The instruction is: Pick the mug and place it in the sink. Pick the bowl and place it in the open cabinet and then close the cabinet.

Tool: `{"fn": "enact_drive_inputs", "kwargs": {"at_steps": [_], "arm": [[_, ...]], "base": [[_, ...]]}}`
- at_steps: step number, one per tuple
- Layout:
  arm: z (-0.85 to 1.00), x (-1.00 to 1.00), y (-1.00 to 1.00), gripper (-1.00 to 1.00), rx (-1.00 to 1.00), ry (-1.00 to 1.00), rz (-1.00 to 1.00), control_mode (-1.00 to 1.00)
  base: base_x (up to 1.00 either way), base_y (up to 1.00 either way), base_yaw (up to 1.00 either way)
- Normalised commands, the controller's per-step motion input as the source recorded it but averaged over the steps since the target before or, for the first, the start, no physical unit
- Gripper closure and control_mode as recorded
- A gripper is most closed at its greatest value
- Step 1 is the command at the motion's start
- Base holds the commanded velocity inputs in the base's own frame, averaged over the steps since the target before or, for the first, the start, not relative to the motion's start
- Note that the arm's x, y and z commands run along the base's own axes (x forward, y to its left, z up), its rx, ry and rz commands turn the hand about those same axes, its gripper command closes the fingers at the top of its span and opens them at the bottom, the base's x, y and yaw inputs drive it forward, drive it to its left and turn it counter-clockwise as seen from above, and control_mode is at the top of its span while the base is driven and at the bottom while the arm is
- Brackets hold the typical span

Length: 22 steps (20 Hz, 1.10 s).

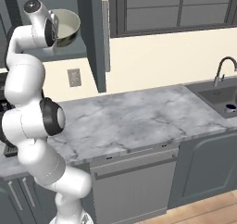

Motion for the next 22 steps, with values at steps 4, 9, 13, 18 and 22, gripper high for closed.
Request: {"fn": "enact_drive_inputs", "kwargs": {"at_steps": [4,9,13,18,22], "arm": [[0.26,-0.22,0.10,1.00,0.00,0.09,0.00,-1.00],[0.08,-0.13,0.08,1.00,0.00,0.04,0.00,-1.00],[-0.04,0.00,0.00,1.00,0.00,0.10,0.00,-1.00],[-0.08,0.11,0.00,1.00,0.00,0.11,0.00,-1.00],[-0.03,0.04,0.00,1.00,0.00,0.08,0.00,-1.00]], "base": [[0.00,0.00,0.00],[0.00,0.00,0.00],[0.00,0.00,0.00],[0.00,0.00,0.00],[0.00,0.00,0.00]]}}
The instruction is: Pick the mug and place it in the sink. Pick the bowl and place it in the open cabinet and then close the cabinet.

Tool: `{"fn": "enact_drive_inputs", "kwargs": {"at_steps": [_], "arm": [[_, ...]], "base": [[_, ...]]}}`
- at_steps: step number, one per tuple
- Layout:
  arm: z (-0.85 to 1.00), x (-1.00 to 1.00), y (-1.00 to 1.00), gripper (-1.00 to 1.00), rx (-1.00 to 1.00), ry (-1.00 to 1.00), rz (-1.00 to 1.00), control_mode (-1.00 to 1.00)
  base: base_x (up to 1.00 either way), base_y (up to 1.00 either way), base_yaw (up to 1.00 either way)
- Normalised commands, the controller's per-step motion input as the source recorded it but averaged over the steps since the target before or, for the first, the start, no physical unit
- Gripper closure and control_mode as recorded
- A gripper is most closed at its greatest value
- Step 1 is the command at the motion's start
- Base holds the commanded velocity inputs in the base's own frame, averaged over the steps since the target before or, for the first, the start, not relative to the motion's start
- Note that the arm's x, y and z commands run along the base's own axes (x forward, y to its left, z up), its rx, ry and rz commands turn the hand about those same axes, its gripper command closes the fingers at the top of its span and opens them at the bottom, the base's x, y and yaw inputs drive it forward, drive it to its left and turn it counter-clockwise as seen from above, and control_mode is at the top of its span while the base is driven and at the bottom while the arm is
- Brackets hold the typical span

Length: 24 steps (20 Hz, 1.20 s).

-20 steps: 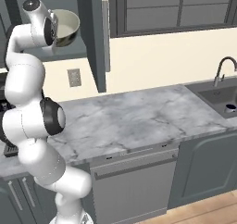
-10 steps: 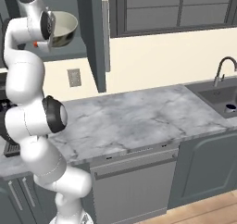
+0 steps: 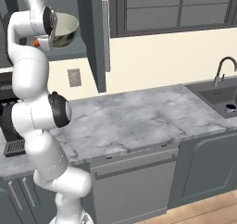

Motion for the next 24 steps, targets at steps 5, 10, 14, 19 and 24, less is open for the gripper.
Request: {"fn": "enact_drive_inputs", "kwargs": {"at_steps": [5,10,14,19,24], "arm": [[-0.03,0.02,0.10,-1.00,0.00,0.07,0.00,-1.00],[0.06,0.00,0.00,-1.00,0.00,0.00,0.00,-1.00],[0.05,0.00,0.00,-1.00,-0.01,-0.04,0.00,-1.00],[0.03,-0.25,0.00,-1.00,0.00,-0.10,0.00,-1.00],[-0.03,-0.78,-0.02,-1.00,0.01,-0.10,0.00,-1.00]], "base": [[0.00,0.00,0.00],[0.00,0.00,0.00],[0.00,0.00,0.00],[0.00,0.00,0.00],[0.00,0.00,0.00]]}}
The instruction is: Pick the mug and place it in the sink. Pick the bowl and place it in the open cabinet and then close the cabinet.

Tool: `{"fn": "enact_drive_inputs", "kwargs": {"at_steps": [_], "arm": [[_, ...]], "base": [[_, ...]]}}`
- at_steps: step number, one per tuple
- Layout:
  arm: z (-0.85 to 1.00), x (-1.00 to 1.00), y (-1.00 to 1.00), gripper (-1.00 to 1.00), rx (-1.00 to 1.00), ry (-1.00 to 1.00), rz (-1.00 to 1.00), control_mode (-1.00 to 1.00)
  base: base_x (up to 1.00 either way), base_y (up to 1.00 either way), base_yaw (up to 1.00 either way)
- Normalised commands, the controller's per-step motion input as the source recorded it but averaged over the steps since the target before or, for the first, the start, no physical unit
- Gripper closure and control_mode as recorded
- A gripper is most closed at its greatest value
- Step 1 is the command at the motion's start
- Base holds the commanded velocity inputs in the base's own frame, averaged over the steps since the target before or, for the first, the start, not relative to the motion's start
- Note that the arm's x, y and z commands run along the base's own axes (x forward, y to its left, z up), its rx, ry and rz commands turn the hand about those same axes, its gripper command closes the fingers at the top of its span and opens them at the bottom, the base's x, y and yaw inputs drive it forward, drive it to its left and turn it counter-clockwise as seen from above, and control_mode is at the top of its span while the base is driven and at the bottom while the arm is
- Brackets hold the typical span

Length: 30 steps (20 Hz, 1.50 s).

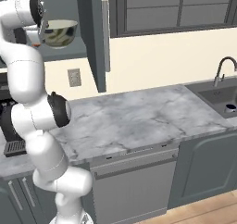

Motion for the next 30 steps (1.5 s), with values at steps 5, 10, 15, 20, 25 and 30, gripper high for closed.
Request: {"fn": "enact_drive_inputs", "kwargs": {"at_steps": [5,10,15,20,25,30], "arm": [[-0.27,-1.00,-0.18,-1.00,0.04,-0.03,-0.02,-1.00],[-0.52,-1.00,-0.40,-1.00,0.07,0.00,-0.02,-1.00],[-0.71,-1.00,-0.58,-1.00,0.07,-0.11,-0.01,-1.00],[-0.57,-1.00,-0.44,-1.00,0.05,-0.34,0.00,-1.00],[0.00,-1.00,-0.36,-1.00,0.09,-0.35,0.01,-1.00],[0.24,-0.94,-0.28,-1.00,0.13,-0.18,0.08,-1.00]], "base": [[0.00,0.00,0.00],[0.00,0.00,0.00],[0.00,0.00,0.00],[0.00,0.00,0.00],[0.00,0.00,0.00],[0.00,0.00,0.00]]}}
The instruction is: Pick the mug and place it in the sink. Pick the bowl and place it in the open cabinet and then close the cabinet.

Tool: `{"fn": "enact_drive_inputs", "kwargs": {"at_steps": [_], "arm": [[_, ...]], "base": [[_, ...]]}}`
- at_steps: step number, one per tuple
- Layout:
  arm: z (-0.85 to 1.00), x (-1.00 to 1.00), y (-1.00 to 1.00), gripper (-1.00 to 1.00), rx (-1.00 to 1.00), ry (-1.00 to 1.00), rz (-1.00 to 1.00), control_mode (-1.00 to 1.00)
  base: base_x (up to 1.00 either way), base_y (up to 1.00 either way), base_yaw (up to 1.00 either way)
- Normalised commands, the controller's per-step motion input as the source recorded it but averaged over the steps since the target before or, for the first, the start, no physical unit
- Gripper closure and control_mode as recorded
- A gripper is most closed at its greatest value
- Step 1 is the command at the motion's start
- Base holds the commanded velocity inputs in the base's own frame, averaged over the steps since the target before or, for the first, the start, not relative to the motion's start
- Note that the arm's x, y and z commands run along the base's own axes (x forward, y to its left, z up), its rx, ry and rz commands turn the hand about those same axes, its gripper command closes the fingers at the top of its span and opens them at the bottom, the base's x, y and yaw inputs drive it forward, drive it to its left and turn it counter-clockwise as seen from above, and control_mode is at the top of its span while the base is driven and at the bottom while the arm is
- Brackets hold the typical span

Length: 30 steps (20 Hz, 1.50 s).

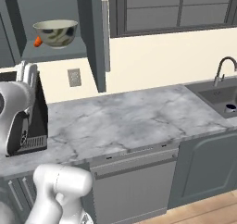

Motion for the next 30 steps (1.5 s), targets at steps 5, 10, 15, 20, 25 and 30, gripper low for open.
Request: {"fn": "enact_drive_inputs", "kwargs": {"at_steps": [5,10,15,20,25,30], "arm": [[0.48,-0.44,-0.42,-1.00,0.06,-0.16,0.15,-1.00],[0.49,-0.19,-0.35,-1.00,0.00,-0.23,0.11,-1.00],[0.11,-0.12,-0.57,-1.00,0.00,-0.18,0.08,-1.00],[0.00,-0.02,-0.83,-1.00,0.00,-0.17,0.09,-1.00],[0.04,0.01,-0.65,-1.00,0.00,-0.26,0.13,-1.00],[0.00,0.15,-0.53,-1.00,0.00,-0.29,0.14,-1.00]], "base": [[0.00,0.00,0.00],[0.00,0.00,0.00],[0.00,0.00,0.00],[0.00,0.00,0.00],[0.00,0.00,0.00],[0.00,0.00,0.00]]}}
